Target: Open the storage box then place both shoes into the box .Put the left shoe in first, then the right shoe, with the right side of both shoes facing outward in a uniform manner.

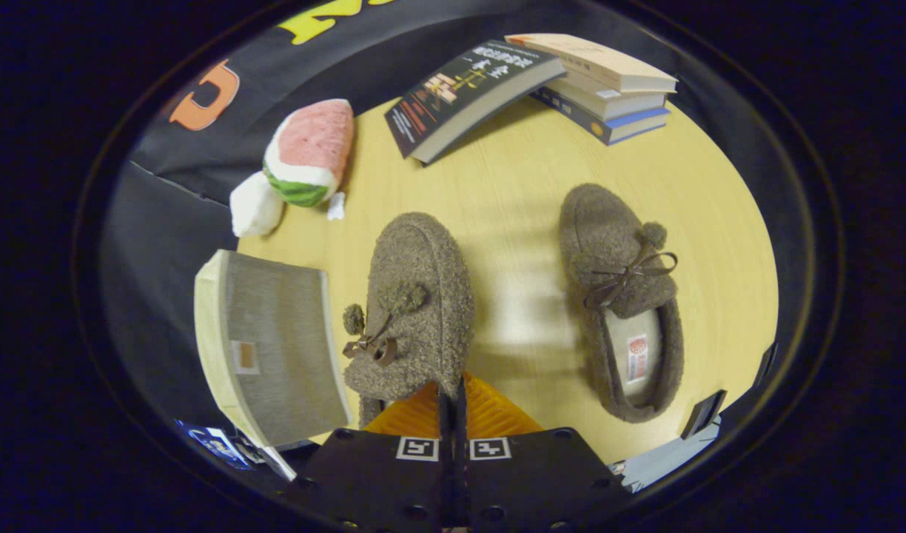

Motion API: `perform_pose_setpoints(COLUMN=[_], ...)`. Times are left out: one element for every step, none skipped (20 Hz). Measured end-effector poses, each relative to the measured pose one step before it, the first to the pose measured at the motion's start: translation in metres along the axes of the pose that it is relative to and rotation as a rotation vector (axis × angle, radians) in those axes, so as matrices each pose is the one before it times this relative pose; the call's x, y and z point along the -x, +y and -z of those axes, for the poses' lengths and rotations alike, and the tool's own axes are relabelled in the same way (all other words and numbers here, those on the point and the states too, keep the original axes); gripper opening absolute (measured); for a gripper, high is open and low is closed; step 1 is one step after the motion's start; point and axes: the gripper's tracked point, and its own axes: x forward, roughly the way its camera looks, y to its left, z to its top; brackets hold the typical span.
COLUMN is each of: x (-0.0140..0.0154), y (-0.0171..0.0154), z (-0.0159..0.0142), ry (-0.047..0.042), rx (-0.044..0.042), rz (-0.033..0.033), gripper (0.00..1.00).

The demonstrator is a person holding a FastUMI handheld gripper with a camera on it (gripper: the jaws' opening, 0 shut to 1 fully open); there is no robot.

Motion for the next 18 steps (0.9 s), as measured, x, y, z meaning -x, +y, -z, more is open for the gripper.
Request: perform_pose_setpoints(x=[0.01673,0.01652,0.01481,0.01358,0.00991,0.00890,0.00778,0.00330,-0.00107,-0.00536,-0.00757,-0.01046,-0.01340,-0.01550,-0.01612,-0.01650,-0.01723,-0.01698], y=[0.01126,0.01403,0.01445,0.01824,0.01505,0.01749,0.02397,0.02340,0.02454,0.01968,0.01954,0.01643,0.01370,0.01294,0.01149,0.00904,0.00626,0.00255], z=[-0.00229,-0.00385,-0.00194,-0.00331,-0.00206,-0.00195,-0.00183,0.00105,0.00161,0.00514,0.00499,0.00507,0.00531,0.00609,0.00580,0.00573,0.00642,0.00548], ry=[-0.02565,-0.02490,-0.02213,-0.02186,-0.01724,-0.01400,-0.01327,-0.00573,0.00122,0.00798,0.01298,0.01245,0.01279,0.01605,0.01438,0.01386,0.01492,0.01532], rx=[0.01213,0.01422,0.01523,0.02126,0.01276,0.00404,-0.00198,0.00142,0.00462,0.00399,0.00867,0.00492,-0.00559,-0.00638,-0.00650,-0.00573,-0.00146,-0.00277], rz=[-0.01474,-0.01147,-0.01099,-0.01253,-0.00822,-0.00275,-0.00674,-0.01858,-0.02802,-0.02609,-0.01366,0.00021,0.00713,0.00671,0.00866,0.01156,0.01765,0.02536], gripper=[0.01,0.01,0.01,0.01,0.01,0.01,0.01,0.01,0.01,0.01,0.01,0.01,0.01,0.01,0.01,0.00,0.01,0.01])
